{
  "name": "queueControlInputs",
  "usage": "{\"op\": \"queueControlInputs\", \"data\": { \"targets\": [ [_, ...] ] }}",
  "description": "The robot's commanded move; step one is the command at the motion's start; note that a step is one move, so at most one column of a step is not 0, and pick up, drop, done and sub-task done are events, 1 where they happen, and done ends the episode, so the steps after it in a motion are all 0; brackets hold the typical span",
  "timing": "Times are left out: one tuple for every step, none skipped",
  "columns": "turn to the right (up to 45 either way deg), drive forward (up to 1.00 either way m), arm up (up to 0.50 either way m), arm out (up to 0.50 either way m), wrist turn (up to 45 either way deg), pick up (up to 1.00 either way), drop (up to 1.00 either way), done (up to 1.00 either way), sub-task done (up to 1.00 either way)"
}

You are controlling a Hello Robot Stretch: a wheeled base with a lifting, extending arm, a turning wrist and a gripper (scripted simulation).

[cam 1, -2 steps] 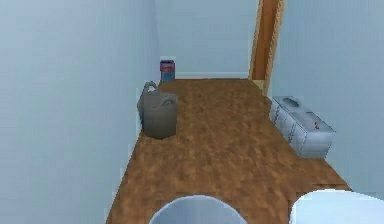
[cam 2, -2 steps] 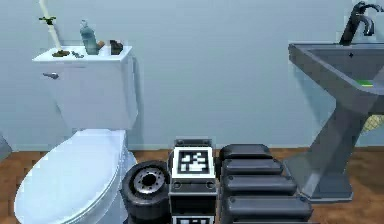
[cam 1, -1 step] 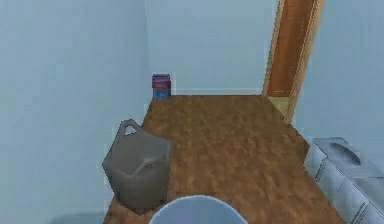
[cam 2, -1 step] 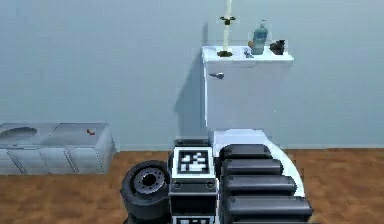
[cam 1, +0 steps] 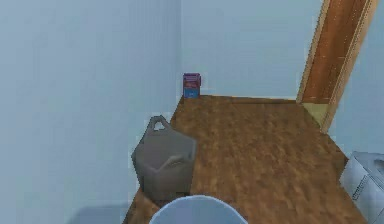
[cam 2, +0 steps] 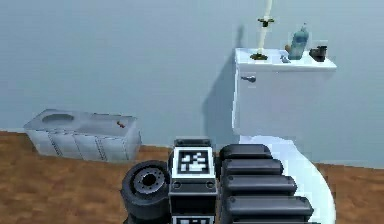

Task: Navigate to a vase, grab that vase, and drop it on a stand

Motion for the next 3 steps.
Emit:
{"op": "queueControlInputs", "data": {
  "targets": [
    [0.0,0.05,0.0,0.0,0.0,0.0,0.0,0.0,0.0],
    [27.0,0.0,0.0,0.0,0.0,0.0,0.0,0.0,0.0],
    [0.0,1.0,0.0,0.0,0.0,0.0,0.0,0.0,0.0]
  ]
}}
